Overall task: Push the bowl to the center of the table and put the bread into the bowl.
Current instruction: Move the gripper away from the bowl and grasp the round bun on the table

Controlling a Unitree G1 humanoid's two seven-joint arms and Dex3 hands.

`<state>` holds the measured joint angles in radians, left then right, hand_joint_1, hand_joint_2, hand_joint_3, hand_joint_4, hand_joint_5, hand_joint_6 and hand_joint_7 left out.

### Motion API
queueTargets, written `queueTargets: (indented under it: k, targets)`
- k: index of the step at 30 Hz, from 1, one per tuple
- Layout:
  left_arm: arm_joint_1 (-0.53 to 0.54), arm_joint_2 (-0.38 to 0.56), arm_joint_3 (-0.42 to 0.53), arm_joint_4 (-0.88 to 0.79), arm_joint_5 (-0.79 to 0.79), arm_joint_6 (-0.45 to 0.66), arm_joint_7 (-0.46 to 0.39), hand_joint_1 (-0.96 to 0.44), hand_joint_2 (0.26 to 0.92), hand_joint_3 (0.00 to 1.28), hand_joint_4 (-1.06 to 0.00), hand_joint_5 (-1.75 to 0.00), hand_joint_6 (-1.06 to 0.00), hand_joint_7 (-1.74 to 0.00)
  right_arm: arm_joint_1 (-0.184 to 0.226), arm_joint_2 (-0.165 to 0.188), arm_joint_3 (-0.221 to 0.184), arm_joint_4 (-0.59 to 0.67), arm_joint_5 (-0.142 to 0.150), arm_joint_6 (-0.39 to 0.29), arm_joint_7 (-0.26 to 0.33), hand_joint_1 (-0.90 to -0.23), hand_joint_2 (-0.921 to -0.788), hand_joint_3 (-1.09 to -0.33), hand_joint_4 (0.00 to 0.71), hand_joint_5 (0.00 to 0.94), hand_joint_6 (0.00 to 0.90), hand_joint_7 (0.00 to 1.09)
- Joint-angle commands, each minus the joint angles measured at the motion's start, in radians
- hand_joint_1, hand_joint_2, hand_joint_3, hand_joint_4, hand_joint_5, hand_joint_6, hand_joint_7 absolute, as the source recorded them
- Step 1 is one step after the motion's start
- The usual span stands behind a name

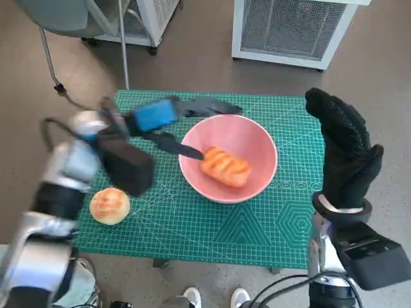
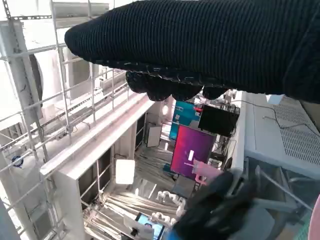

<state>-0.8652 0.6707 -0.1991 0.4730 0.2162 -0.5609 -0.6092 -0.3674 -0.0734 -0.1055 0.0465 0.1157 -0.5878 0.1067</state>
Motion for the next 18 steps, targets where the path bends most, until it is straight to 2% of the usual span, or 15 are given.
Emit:
queueTargets:
  k: [1, 9, 18]
  targets:
    - [0.085, 0.101, 0.093, -0.084, -0.075, 0.028, -0.047, -0.28, 0.903, 0.0, -0.21, -0.01, -0.33, -0.14, 0.023, 0.003, -0.001, 0.004, 0.004, 0.013, -0.002, -0.481, -0.921, -0.649, 0.364, 0.022, -0.001, 0.73]
    - [0.231, 0.232, 0.218, -0.142, -0.133, 0.031, -0.08, -0.25, 0.866, 0.0, -0.24, -0.01, -0.39, -0.1, 0.021, 0.003, 0.003, 0.009, 0.007, 0.013, 0.003, -0.483, -0.921, -0.655, 0.363, 0.021, -0.001, 0.75]
    - [0.397, 0.336, 0.294, -0.194, -0.113, 0.055, -0.092, -0.23, 0.826, 0.0, -0.25, 0.0, -0.41, -0.07, 0.013, -0.005, 0.003, 0.023, 0.022, 0.013, 0.018, -0.484, -0.921, -0.658, 0.362, 0.021, -0.001, 0.76]
